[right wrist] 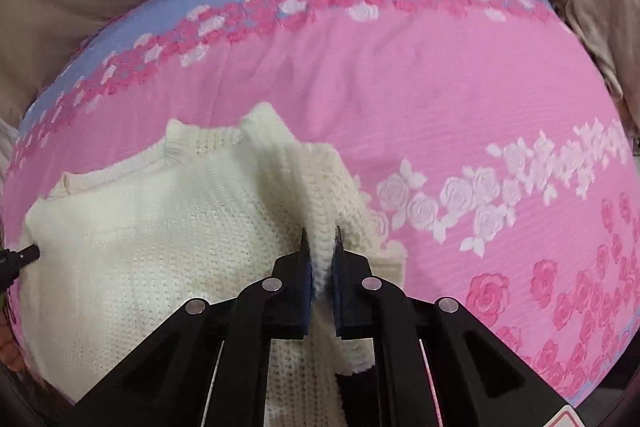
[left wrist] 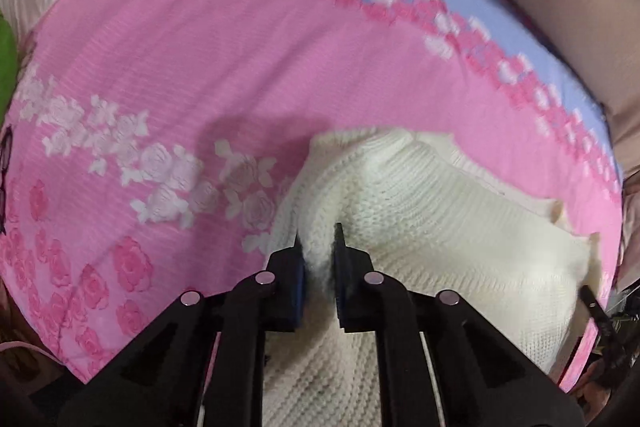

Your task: Fold small clothes

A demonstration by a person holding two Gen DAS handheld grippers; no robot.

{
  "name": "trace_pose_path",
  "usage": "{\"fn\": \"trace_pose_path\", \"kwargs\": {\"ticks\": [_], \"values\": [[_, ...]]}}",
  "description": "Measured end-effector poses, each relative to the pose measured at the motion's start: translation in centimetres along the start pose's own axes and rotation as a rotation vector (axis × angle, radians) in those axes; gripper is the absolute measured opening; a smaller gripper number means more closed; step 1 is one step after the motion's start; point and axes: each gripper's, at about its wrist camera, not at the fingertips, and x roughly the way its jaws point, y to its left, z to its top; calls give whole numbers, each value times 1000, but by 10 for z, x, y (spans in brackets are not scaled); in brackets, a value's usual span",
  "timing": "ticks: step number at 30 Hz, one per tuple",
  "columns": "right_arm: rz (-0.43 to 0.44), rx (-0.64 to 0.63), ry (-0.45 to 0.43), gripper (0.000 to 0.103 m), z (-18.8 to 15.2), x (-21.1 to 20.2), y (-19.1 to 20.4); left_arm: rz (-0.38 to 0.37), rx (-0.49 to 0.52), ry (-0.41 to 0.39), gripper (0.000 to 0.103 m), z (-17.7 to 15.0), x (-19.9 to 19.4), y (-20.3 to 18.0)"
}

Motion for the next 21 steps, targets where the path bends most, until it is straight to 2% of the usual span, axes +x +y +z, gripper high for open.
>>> {"fn": "trace_pose_path", "kwargs": {"ticks": [3, 6, 8, 9, 11, 13, 14, 16, 18, 20, 21], "values": [[-14, -16, -91, 13, -3, -36, 9, 21, 47, -32, 14, -10, -12, -4], [-39, -51, -190, 19, -16, -79, 25, 10, 47, -55, 16, -18, -30, -2], [0, -64, -218, 39, -30, -98, 38, 2, 29, -67, 22, -27, -45, 4], [26, -87, -224, 43, -39, -105, 49, 8, 27, -70, 23, -33, -52, 5], [49, -142, -235, 43, -52, -109, 73, 26, 35, -84, 32, -46, -63, 9], [140, -200, -186, 23, -65, -104, 99, 34, 34, -90, 35, -58, -72, 11], [176, -235, -154, 1, -70, -99, 113, 35, 39, -88, 36, -65, -74, 12], [200, -318, -99, 0, -82, -82, 140, 41, 58, -67, 37, -80, -75, 13], [181, -375, -36, 0, -94, -54, 158, 41, 64, -38, 37, -93, -71, 15], [124, -439, 79, 0, -108, -16, 171, 39, 64, -18, 37, -104, -68, 18], [107, -452, 65, 0, -112, -12, 174, 39, 65, -8, 37, -110, -68, 20]]}}
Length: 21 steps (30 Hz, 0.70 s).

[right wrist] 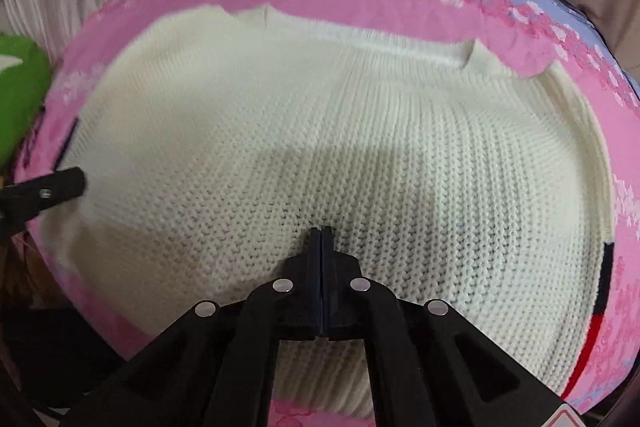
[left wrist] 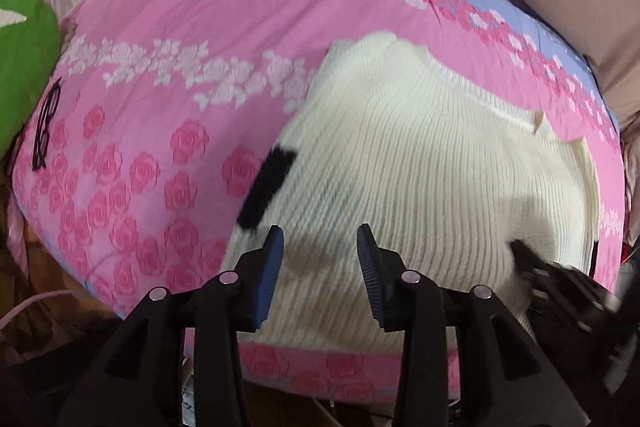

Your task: Fold small clothes

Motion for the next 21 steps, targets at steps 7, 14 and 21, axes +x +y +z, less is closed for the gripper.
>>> {"fn": "trace_pose_path", "kwargs": {"ticks": [7, 14, 21], "values": [[54, -28, -45, 0, 6, -27, 22, 0, -42, 8, 40, -17, -6, 22], [114, 14, -58, 0, 12, -43, 25, 8, -95, -19, 54, -16, -11, 40], [50, -49, 9, 0, 7, -6, 34, -184, -275, 78, 78, -15, 29, 67]]}}
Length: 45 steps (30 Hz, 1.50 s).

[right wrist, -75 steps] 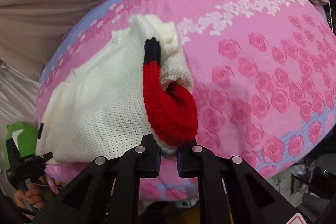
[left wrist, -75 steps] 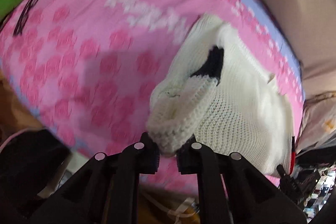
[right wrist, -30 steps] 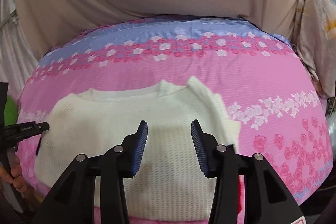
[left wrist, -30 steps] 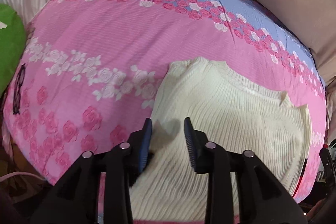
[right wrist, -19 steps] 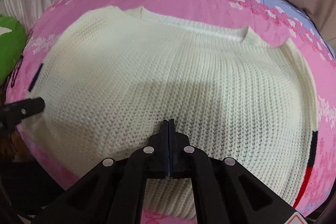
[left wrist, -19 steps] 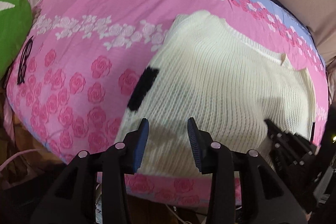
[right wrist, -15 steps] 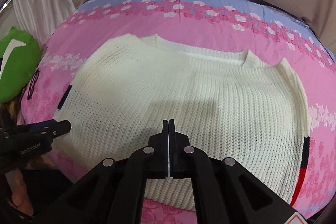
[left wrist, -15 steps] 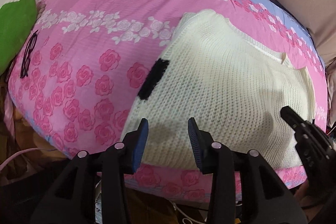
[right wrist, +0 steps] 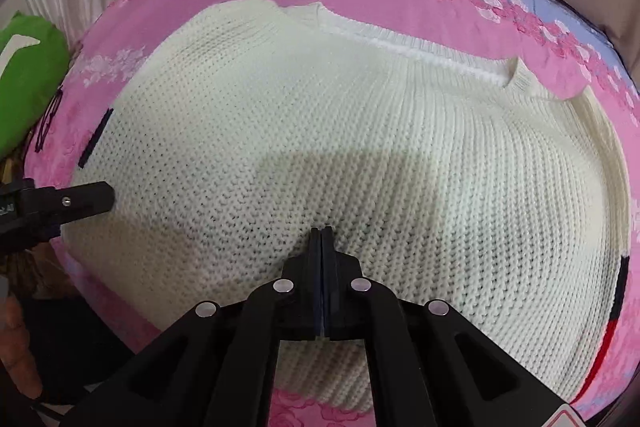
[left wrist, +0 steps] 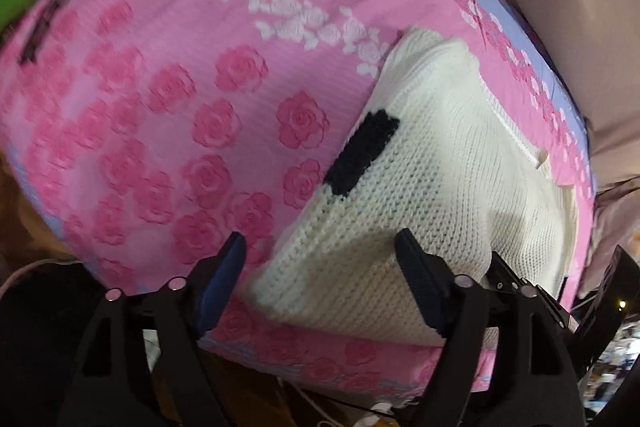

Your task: Fold small clothes

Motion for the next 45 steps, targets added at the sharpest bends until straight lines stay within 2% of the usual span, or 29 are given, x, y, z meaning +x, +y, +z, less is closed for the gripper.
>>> {"fn": "trace_pose_path", "kwargs": {"ticks": [2, 3, 4, 5, 7, 10, 13, 16, 19, 22, 25, 26, 27, 29, 31, 33, 37, 39, 41, 43, 44, 45], "values": [[3, -4, -2, 0, 1, 0, 0, -45, -66, 34, 84, 1, 18, 8], [11, 2, -7, 0, 1, -1, -1, -60, -86, 3, 85, 1, 16, 8], [23, 17, -12, 0, 3, -2, -4, -69, -93, -21, 74, 1, 14, 6], [44, 43, -19, 0, 2, -7, -8, -82, -81, -11, 51, 2, 14, 2], [67, 77, -38, 2, -6, -19, -18, -100, -57, 7, 32, 3, 8, -10], [65, 115, -87, 4, -19, -44, -34, -101, 43, -58, 24, 1, -26, -45], [58, 176, -133, 6, -39, -73, -60, -159, 193, -122, 17, -6, -62, -97], [44, 257, -161, 8, -62, -96, -93, -228, 354, -154, 16, -25, -84, -164], [23, 345, -186, 12, -84, -114, -127, -259, 515, -147, 16, -51, -75, -224], [7, 418, -193, 24, -106, -120, -156, -244, 681, -72, 16, -86, -36, -271], [19, 500, -175, 26, -118, -119, -180, -150, 805, 45, 21, -115, 13, -285], [28, 521, -179, 30, -120, -121, -184, -128, 797, 64, 23, -119, 17, -280], [51, 547, -195, 43, -122, -126, -189, -136, 783, 51, 25, -118, 11, -272], [89, 561, -225, 59, -121, -134, -190, -127, 765, -10, 63, -113, -8, -254], [137, 541, -242, 62, -111, -138, -183, -95, 747, -80, 69, -102, -30, -227], [192, 523, -238, 68, -96, -137, -175, -47, 718, -90, 73, -91, -38, -203], [276, 487, -200, 70, -61, -125, -152, 57, 709, -32, 73, -87, -24, -171], [239, 445, -145, 72, -42, -113, -138, 54, 712, 16, 73, -92, -16, -162], [177, 418, -92, 73, -32, -99, -129, 38, 721, 22, 73, -98, -16, -160], [156, 413, -47, 73, -27, -80, -126, 34, 745, 11, 74, -101, -17, -160], [152, 417, -14, 71, -27, -69, -126, 32, 750, 6, 74, -102, -18, -162], [171, 420, 10, 43, -27, -59, -125, 26, 754, 2, 74, -102, -19, -161]]}}
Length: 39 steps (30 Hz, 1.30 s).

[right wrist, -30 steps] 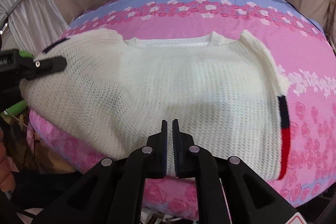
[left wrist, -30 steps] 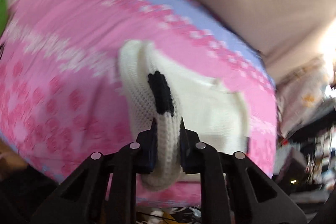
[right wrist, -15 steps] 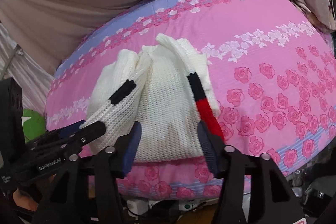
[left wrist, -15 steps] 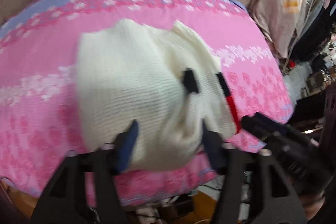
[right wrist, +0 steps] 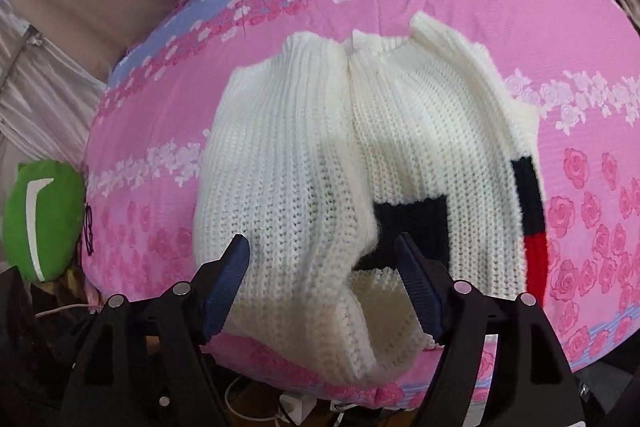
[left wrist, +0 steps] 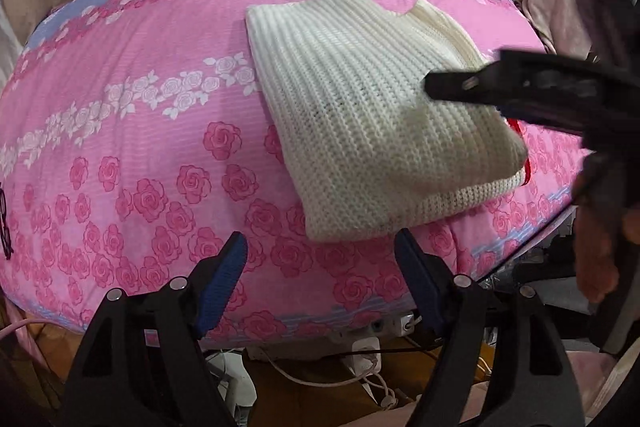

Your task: Fold small clothes

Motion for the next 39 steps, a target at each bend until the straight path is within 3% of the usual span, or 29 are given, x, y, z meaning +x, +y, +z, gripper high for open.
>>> {"fn": "trace_pose_path", "kwargs": {"ticks": [1, 2, 4, 8, 11, 14, 16, 18, 20, 27, 29, 32, 39], "values": [[35, 11, 16, 25, -2, 7, -2, 3, -1, -1, 74, 0, 2, 0], [71, 34, 33, 16, -3, 10, -3, 2, -3, -1, 74, 1, 3, 0], [105, 44, -14, 14, -1, -4, 0, -11, -5, 7, 74, 3, 7, -1], [93, -55, -178, 14, 8, -64, 17, -73, 35, 23, 75, 9, 18, -15], [39, -65, -184, 14, 11, -68, 7, -31, 53, 9, 71, 15, 36, -24], [-13, -36, -91, 23, 7, -31, -17, -16, -1, 52, 47, 22, 55, -18], [-97, -42, -45, 32, -4, -8, -27, -16, -32, 79, 47, 22, 59, -14], [-122, -30, -81, 42, -12, -11, -30, -6, -21, 80, 47, 21, 57, -16], [-154, -25, -134, 62, -14, -21, -33, 15, -3, 72, 47, 21, 53, -19], [-84, 59, -44, 67, -1, 9, -47, 26, 9, 73, 47, 21, 52, -20], [-72, 67, -47, 59, -1, 7, -45, 32, 15, 72, 47, 21, 52, -20], [-34, 47, -41, 30, -2, 7, -36, 37, 18, 66, 47, 21, 52, -21], [7, 51, -91, 14, 1, -7, -24, 47, 21, 63, 47, 19, 52, -21]]}}
